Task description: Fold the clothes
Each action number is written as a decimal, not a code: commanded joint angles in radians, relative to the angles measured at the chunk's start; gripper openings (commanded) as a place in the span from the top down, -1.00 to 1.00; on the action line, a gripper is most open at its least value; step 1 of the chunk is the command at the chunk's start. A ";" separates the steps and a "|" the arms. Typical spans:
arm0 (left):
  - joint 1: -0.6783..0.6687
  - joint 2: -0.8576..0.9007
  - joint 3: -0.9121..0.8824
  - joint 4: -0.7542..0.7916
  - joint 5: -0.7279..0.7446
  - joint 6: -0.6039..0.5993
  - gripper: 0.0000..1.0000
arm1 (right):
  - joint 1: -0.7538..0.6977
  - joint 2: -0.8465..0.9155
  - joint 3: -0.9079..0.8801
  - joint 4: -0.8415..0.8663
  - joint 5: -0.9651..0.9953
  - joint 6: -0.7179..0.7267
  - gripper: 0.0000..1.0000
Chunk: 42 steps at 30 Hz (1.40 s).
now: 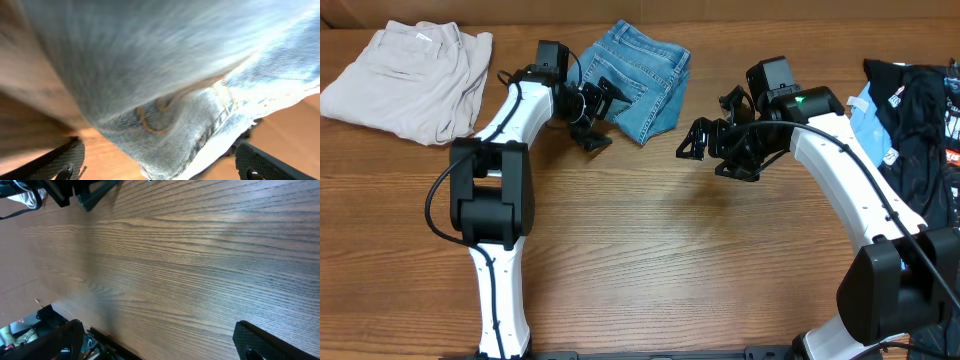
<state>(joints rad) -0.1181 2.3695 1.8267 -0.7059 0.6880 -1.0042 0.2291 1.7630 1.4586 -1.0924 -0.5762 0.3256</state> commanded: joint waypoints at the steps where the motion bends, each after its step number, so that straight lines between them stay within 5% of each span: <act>1: 0.011 0.039 -0.014 -0.008 -0.327 0.192 -0.99 | 0.000 -0.003 0.008 0.003 0.000 -0.015 -1.00; 8: 0.017 0.039 -0.014 -0.008 -0.513 0.192 -1.00 | 0.000 -0.002 0.008 0.007 0.000 -0.015 -1.00; 21: 0.019 0.048 -0.014 0.116 -0.510 0.158 -0.85 | 0.000 -0.001 0.007 0.025 0.008 -0.018 -1.00; 32: 0.010 0.090 -0.014 0.200 -0.438 0.213 -0.27 | 0.000 -0.001 0.007 0.024 0.007 -0.016 -1.00; 38: 0.011 0.097 -0.014 0.236 -0.444 0.309 0.76 | 0.000 -0.001 0.007 0.017 0.007 -0.014 -1.00; 42: 0.015 0.096 -0.011 0.259 -0.462 0.379 0.92 | 0.000 -0.001 0.007 0.013 0.007 -0.010 -1.00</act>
<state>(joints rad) -0.1089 2.3966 1.8473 -0.4473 0.2752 -0.7231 0.2291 1.7630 1.4586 -1.0790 -0.5716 0.3145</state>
